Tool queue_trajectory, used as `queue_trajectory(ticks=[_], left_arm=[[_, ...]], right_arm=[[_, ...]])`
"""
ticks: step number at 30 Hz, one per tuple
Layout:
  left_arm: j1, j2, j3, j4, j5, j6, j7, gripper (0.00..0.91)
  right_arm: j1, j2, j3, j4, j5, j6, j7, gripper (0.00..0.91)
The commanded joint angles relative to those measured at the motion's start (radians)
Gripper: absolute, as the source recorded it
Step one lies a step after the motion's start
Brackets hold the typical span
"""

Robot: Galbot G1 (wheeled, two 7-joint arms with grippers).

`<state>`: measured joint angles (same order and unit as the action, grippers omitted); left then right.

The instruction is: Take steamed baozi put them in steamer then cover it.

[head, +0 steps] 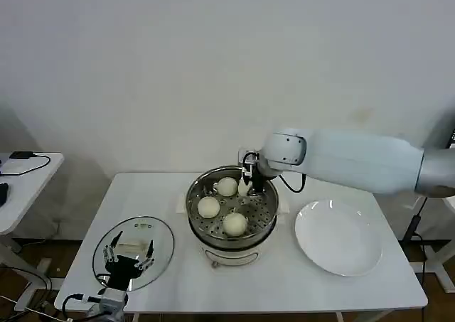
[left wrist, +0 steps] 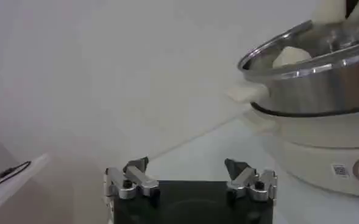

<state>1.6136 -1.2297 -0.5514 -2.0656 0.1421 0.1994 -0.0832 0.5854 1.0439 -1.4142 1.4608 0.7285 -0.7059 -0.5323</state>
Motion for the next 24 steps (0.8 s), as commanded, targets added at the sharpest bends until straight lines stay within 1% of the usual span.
queue_trajectory(ticks=[1, 4, 8, 18, 19, 20, 24], left_arm=[[-0.002, 0.000, 0.000, 0.003, 0.000, 0.000, -0.001, 0.907], [-0.001, 0.001, -0.002, 0.002, 0.000, 0.000, 0.000, 0.907], [-0.001, 0.001, -0.003, 0.005, -0.002, 0.000, 0.000, 0.907], [-0.004, -0.003, 0.001, 0.005, -0.002, 0.002, -0.001, 0.907], [-0.003, -0.003, 0.001, 0.005, -0.002, 0.003, -0.001, 0.907], [-0.003, -0.004, 0.001, 0.004, -0.003, 0.004, -0.001, 0.907], [0.000, -0.003, 0.000, 0.000, -0.006, 0.006, -0.002, 0.907]], right_arm=[[-0.052, 0.025, 0.007, -0.024, -0.024, -0.022, 0.011, 0.443], [-0.065, 0.026, 0.014, -0.034, -0.036, -0.021, 0.006, 0.453], [-0.072, 0.024, 0.014, -0.034, -0.039, -0.022, 0.003, 0.443], [-0.071, 0.007, 0.011, -0.020, -0.036, -0.022, 0.000, 0.453], [-0.071, 0.006, 0.011, -0.019, -0.036, -0.022, -0.001, 0.846], [-0.071, 0.003, 0.011, -0.017, -0.036, -0.023, 0.000, 0.907], [-0.061, -0.007, 0.012, -0.005, -0.034, -0.023, 0.005, 0.907]])
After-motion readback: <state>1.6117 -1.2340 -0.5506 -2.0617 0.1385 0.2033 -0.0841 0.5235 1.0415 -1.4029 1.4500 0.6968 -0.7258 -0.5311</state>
